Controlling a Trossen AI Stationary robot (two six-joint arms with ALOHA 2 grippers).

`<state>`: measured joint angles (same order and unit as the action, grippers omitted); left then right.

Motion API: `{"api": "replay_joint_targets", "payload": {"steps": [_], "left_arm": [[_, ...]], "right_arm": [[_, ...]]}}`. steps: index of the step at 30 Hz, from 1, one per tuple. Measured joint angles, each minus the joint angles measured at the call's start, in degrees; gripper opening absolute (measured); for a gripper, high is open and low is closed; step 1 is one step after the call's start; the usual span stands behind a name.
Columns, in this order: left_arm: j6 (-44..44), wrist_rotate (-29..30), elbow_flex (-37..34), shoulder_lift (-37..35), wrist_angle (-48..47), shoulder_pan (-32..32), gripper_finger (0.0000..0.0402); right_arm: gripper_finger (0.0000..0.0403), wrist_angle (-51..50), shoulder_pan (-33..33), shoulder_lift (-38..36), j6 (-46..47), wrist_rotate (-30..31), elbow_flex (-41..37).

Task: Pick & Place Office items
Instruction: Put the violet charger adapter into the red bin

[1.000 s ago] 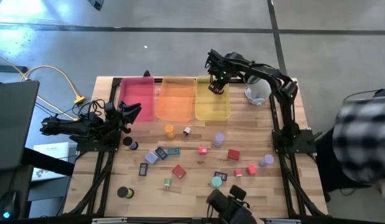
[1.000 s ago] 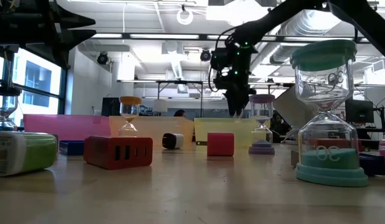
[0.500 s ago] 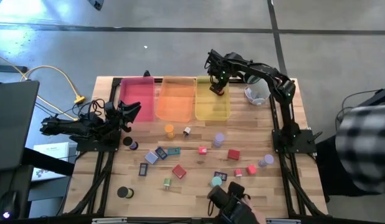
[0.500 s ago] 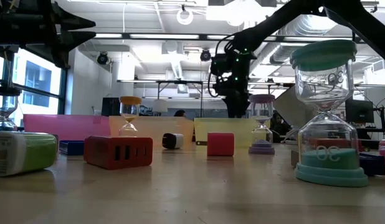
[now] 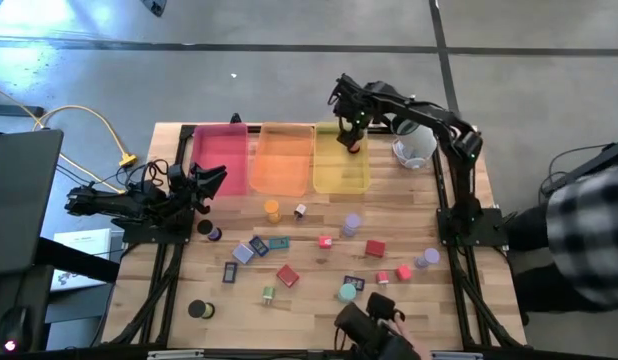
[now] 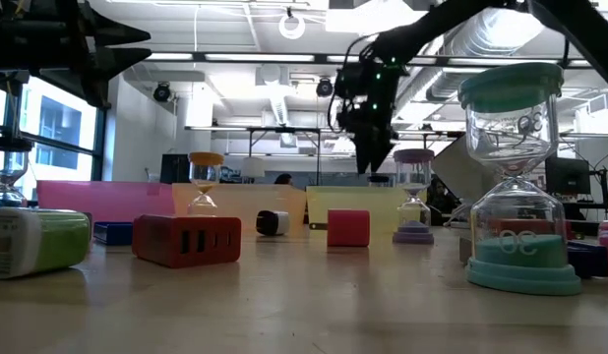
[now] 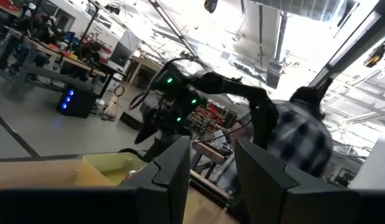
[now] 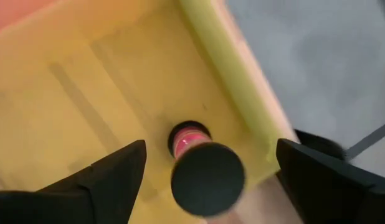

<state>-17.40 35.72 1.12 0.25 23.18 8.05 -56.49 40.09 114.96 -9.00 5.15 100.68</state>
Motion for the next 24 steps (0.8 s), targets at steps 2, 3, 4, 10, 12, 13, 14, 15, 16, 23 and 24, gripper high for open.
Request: {"api": "replay_joint_targets", "payload": {"steps": [2, 3, 4, 10, 12, 13, 14, 15, 16, 23, 24], "left_arm": [[-1.6, -0.1, 0.0, 0.0, 0.0, 0.0, 0.0123], [-3.3, -0.1, 0.0, 0.0, 0.0, 0.0, 0.0123], [-4.7, -0.1, 0.0, 0.0, 0.0, 0.0, 0.0123], [-7.8, -1.3, 0.0, 0.0, 0.1, 0.0, 0.0123], [-5.9, -1.3, 0.0, 0.0, 0.5, 0.0, 0.0123], [-5.5, -1.4, 0.0, 0.0, 1.1, 0.0, 0.0123], [-5.5, -1.3, 0.0, 0.0, 1.8, 0.0, 0.0123], [-5.8, -1.4, 0.0, 0.0, 2.6, 0.0, 0.0123], [-6.0, -1.4, 0.2, 0.0, 3.7, 0.0, 0.0123], [-5.0, -3.1, 7.5, 4.2, 0.9, 0.4, 0.0123], [-4.8, -2.9, 9.8, 5.9, -1.7, 0.4, 0.0123]], "right_arm": [[0.0349, -0.1, -0.3, -2.0, 0.0, 0.8, 0.0], [0.0349, -0.2, -0.3, -3.1, -0.1, 0.8, 0.0], [0.0350, -0.3, -0.4, -4.3, -0.2, 0.8, 0.0], [0.0345, -2.2, -1.7, -12.0, -0.2, -1.4, 0.0], [0.0345, -2.7, -2.2, -14.5, -0.2, -2.4, 0.0], [0.0345, -3.1, -2.4, -15.8, -0.2, -2.7, 0.0], [0.0346, -3.1, -2.7, -16.9, -0.2, -2.8, 0.0], [0.0346, -3.2, -3.1, -18.0, -0.2, -2.8, 0.0], [0.0346, -3.4, -3.4, -18.9, -0.2, -2.8, 0.0], [0.0342, -5.3, -3.4, -23.6, 0.2, -5.7, 0.0], [0.0341, -5.6, -3.4, -24.0, 0.2, -5.7, 0.0]]}}
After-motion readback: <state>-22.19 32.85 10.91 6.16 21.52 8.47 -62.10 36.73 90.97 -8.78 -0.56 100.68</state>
